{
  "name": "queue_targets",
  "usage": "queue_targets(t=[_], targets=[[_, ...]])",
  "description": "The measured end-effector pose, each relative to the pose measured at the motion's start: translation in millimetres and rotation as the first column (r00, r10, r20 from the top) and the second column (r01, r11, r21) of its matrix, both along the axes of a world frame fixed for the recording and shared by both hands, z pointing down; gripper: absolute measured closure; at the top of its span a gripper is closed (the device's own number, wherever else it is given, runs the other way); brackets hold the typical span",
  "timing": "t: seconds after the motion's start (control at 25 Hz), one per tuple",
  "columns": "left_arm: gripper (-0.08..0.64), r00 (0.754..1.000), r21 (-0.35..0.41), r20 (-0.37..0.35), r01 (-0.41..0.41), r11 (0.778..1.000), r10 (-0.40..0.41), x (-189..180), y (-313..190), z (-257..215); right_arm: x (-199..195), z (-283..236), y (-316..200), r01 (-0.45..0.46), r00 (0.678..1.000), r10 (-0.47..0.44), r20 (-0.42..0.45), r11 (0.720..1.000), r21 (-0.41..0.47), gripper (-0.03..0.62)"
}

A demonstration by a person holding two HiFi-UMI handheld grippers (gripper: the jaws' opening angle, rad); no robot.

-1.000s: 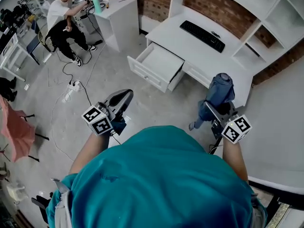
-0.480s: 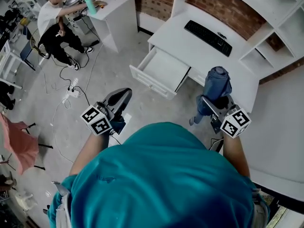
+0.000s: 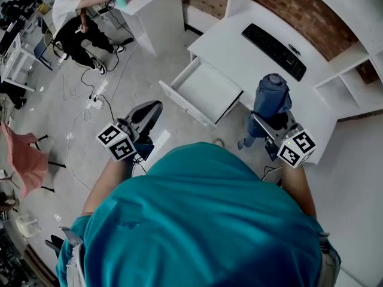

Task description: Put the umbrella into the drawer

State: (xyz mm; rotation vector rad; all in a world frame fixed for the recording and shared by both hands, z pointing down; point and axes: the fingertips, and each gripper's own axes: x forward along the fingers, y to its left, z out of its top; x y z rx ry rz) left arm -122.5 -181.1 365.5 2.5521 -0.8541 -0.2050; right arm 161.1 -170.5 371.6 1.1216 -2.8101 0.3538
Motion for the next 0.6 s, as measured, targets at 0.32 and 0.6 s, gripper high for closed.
queue_targets(t=[0.32, 0.6], targets=[[0.555, 0.984, -0.069, 0.029, 0.178, 0.982, -0.176, 42, -47, 12, 14, 10, -98, 0.202, 0.979, -0.203, -0.026, 0.979, -0.032, 0.313], [0.555, 0.981, -0.125, 0.046, 0.195, 0.973, -0.191, 43, -71, 38, -26, 44, -137, 0.299, 0.950, -0.308, -0.055, 0.946, -0.128, 0.314]])
